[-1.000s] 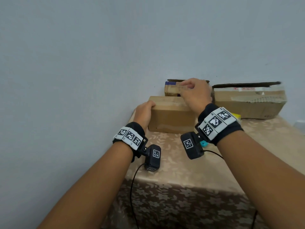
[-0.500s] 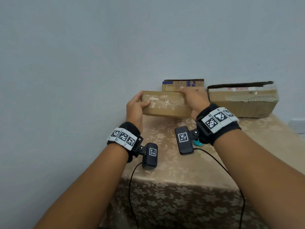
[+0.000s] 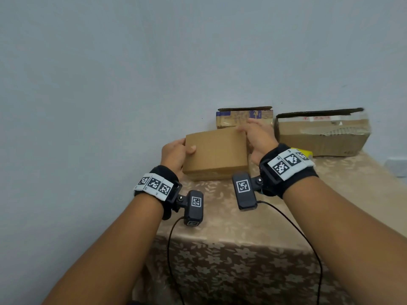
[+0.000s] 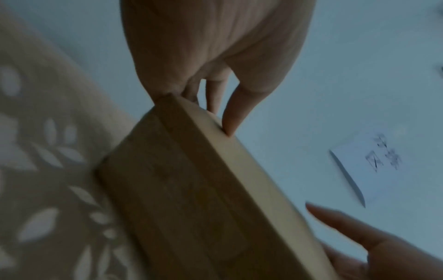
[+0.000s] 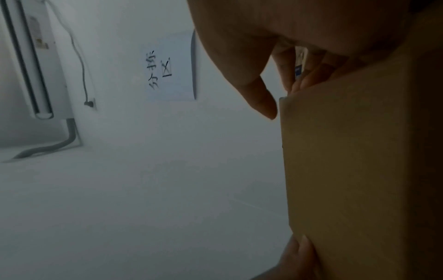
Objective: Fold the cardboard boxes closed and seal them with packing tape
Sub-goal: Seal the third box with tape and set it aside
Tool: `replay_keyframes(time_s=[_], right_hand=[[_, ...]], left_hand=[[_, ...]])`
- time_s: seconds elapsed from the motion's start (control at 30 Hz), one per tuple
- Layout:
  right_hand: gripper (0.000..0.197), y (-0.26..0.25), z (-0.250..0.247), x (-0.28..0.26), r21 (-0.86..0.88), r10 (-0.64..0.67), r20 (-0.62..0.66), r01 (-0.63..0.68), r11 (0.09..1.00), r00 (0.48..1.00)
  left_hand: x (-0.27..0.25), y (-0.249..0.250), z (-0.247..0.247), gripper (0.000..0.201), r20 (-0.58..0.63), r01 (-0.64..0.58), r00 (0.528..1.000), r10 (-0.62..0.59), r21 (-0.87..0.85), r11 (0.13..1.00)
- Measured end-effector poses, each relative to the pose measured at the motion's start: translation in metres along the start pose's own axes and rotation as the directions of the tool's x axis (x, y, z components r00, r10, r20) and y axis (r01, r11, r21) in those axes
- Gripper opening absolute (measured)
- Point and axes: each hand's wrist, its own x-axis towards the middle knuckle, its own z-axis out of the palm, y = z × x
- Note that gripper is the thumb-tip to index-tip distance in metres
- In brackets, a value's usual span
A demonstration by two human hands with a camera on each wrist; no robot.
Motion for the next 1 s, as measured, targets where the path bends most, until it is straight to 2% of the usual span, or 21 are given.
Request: replay_keyframes(time_s=[0.07, 0.1, 0.17, 0.2, 0.23, 0.3, 0.33, 0.43, 0.53, 0.63, 0.7, 0.77, 0.83, 0.93, 1.0], right_hand=[[0.039, 0.001, -0.001, 0.004, 0.013, 0.030, 0.015, -0.030, 0.999, 0.999], [0.033, 0.001, -0.001, 0.003, 0.011, 0.034, 0.028, -0.034, 0.999, 0.999], [0.023, 0.000, 0.002, 0.000, -0.031, -0.017, 0.052, 0.018, 0.999, 0.998], [0.023, 0.001, 0.004, -0.001, -0.058, -0.058, 0.065, 0.061, 0.996, 0.996], [0.025, 0.003, 0.006, -0.003, -0.088, -0.097, 0.079, 0.103, 0.991, 0.992], [0.025, 0.005, 0.009, -0.007, -0.147, -0.152, 0.101, 0.166, 0.975, 0.983], [0.023, 0.007, 0.010, -0.008, -0.173, -0.168, 0.107, 0.185, 0.967, 0.980], [0.017, 0.012, 0.012, -0.007, -0.240, -0.205, 0.077, 0.218, 0.946, 0.976], [0.008, 0.014, 0.014, -0.006, -0.318, -0.275, 0.062, 0.280, 0.906, 0.959], [0.017, 0.013, 0.017, -0.008, -0.378, -0.269, 0.133, 0.300, 0.876, 0.954], [0.032, 0.013, 0.019, -0.010, -0.458, -0.242, 0.181, 0.299, 0.837, 0.953], [0.042, 0.012, 0.021, -0.013, -0.559, -0.220, 0.218, 0.306, 0.770, 0.951], [0.042, 0.011, 0.021, -0.015, -0.659, -0.212, 0.268, 0.339, 0.671, 0.940], [0.035, 0.007, 0.020, -0.020, -0.764, -0.258, 0.315, 0.405, 0.502, 0.914], [0.039, 0.005, 0.019, -0.023, -0.803, -0.261, 0.306, 0.395, 0.447, 0.916]], left_hand=[[-0.003, 0.003, 0.000, 0.047, -0.004, -0.101, 0.995, 0.102, 0.008, 0.995], [-0.004, 0.005, 0.000, 0.044, -0.015, -0.150, 0.989, 0.150, -0.013, 0.989], [-0.007, 0.009, 0.002, 0.026, -0.068, -0.193, 0.980, 0.187, -0.111, 0.975], [-0.006, 0.011, 0.003, 0.016, -0.110, -0.200, 0.977, 0.185, -0.144, 0.969], [-0.004, 0.010, 0.002, 0.017, -0.158, -0.206, 0.971, 0.181, -0.157, 0.966], [0.002, 0.005, 0.001, 0.037, -0.224, -0.213, 0.958, 0.180, -0.129, 0.969], [0.004, 0.002, 0.000, 0.039, -0.239, -0.214, 0.954, 0.181, -0.117, 0.970], [0.003, -0.002, -0.001, 0.037, -0.254, -0.188, 0.955, 0.152, -0.124, 0.974], [0.003, 0.001, -0.005, 0.024, -0.291, -0.176, 0.947, 0.137, -0.113, 0.978], [0.003, 0.003, -0.007, 0.016, -0.240, -0.149, 0.962, 0.127, -0.076, 0.986], [-0.001, 0.006, -0.006, 0.010, -0.158, -0.143, 0.979, 0.133, -0.055, 0.988], [-0.002, 0.012, -0.005, 0.015, -0.082, -0.136, 0.987, 0.138, 0.036, 0.990], [-0.002, 0.018, -0.004, 0.021, -0.013, -0.132, 0.991, 0.137, 0.176, 0.975], [-0.004, 0.024, -0.002, 0.022, 0.049, -0.180, 0.983, 0.175, 0.421, 0.889], [-0.005, 0.026, -0.003, 0.027, 0.088, -0.222, 0.974, 0.207, 0.516, 0.827]])
